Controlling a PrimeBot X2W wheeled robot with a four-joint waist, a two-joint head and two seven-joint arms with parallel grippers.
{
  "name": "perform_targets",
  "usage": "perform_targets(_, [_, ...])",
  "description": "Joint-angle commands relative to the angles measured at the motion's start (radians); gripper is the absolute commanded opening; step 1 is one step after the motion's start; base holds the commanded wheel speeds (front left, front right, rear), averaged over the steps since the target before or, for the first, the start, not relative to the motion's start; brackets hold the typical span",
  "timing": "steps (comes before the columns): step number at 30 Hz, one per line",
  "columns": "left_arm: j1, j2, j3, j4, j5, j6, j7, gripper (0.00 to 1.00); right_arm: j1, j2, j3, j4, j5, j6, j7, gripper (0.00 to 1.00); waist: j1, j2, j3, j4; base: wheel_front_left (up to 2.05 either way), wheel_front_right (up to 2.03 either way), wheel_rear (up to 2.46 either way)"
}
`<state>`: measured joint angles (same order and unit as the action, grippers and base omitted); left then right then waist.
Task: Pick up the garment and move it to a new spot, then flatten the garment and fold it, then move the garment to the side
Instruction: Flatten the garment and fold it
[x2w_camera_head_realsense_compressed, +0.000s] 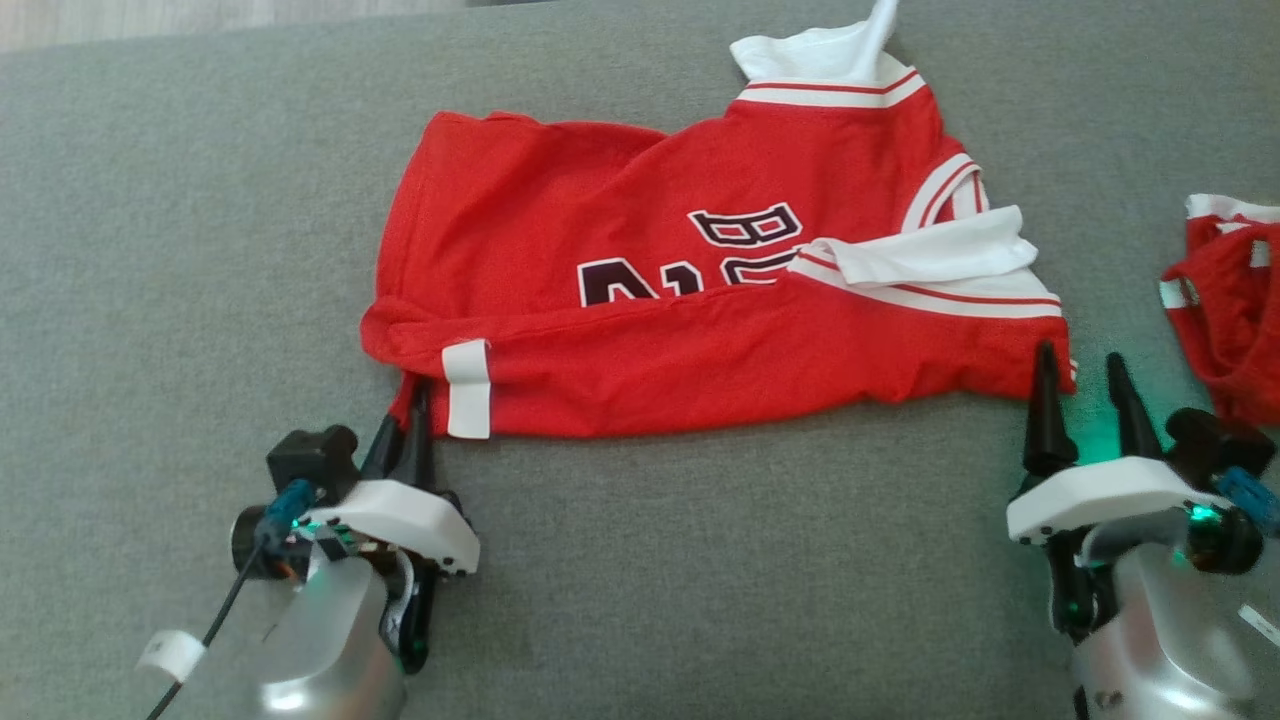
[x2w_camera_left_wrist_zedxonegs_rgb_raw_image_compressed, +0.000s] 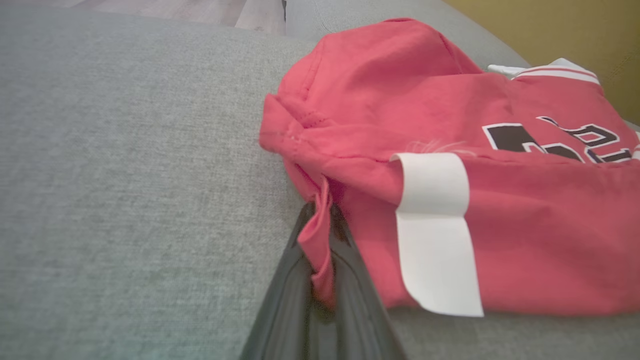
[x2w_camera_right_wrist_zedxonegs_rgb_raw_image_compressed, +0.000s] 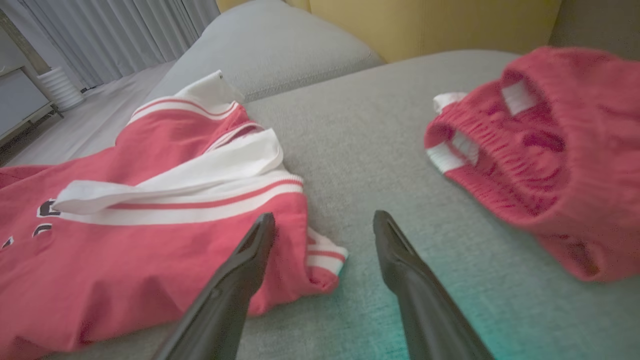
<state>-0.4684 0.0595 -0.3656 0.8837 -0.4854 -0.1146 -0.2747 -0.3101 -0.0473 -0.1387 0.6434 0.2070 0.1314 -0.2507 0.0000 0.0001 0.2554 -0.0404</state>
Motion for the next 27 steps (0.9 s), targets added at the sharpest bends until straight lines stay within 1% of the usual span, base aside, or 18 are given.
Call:
perform_targets(1, [0.036,-0.009,-0.013,0.011,-0.007,-0.015,0.013,0.0,-0.042,-0.003,0.025,-0.003,0.008,-0.001,-0.01,1.0,0.0,-0.0001,0.002,0.005,0.0,0.0,0.0])
perform_targets(4, [0.037,-0.009,-0.031,-0.003,-0.016,-0.015,0.013,0.0,-0.074,-0.003,0.025,0.089,0.041,-0.001,-0.002,1.0,0.0,-0.0001,0.005,0.015,0.0,0.0,0.0])
perform_targets(5, [0.038,-0.009,-0.035,-0.007,-0.02,-0.015,0.013,0.0,-0.082,-0.003,0.036,0.117,0.058,-0.001,0.002,0.8,0.0,-0.0001,0.005,0.018,0.0,0.0,0.0])
perform_targets(6, [0.04,-0.009,-0.035,-0.011,-0.023,-0.015,0.013,0.0,-0.089,-0.003,0.046,0.142,0.086,-0.001,0.003,0.08,0.0,-0.0001,0.005,0.02,0.0,0.0,0.0])
perform_targets(7, [0.043,-0.009,-0.03,-0.017,-0.029,-0.014,0.013,0.0,-0.094,-0.003,0.06,0.164,0.107,-0.001,0.004,0.0,0.0,-0.0001,0.004,0.022,0.0,0.0,0.0])
perform_targets(10, [0.056,-0.009,-0.004,-0.038,-0.034,-0.007,0.013,0.0,-0.104,-0.003,0.094,0.202,0.157,-0.001,0.001,0.0,0.0,-0.0001,-0.005,0.024,0.0,0.0,0.0])
perform_targets(12, [0.067,-0.009,0.026,-0.06,-0.034,-0.005,0.013,0.0,-0.108,-0.003,0.103,0.201,0.175,-0.001,-0.005,0.0,0.0,-0.0001,-0.019,0.024,0.0,0.0,0.0])
perform_targets(20, [0.026,0.007,0.152,-0.186,0.011,-0.007,0.013,0.0,-0.159,-0.02,0.074,0.068,0.211,-0.001,-0.011,0.0,0.0,-0.0001,-0.124,0.029,0.0,0.0,0.0])
perform_targets(21, [0.026,0.007,0.152,-0.186,0.011,-0.007,0.013,0.0,-0.159,-0.02,0.074,0.068,0.211,-0.001,-0.011,0.0,0.0,-0.0001,-0.124,0.029,0.0,0.0,0.0])
perform_targets(24, [0.018,0.008,0.191,-0.201,0.016,-0.007,0.013,0.0,-0.163,-0.033,0.071,0.038,0.229,-0.001,-0.011,0.0,0.0,-0.0001,-0.168,0.032,0.0,0.0,0.0])
perform_targets(27, [0.054,0.006,0.201,-0.185,0.025,-0.003,0.013,0.0,-0.121,-0.045,0.067,0.028,0.249,-0.001,-0.011,0.0,0.0,-0.0001,-0.209,0.035,0.0,0.0,0.0])
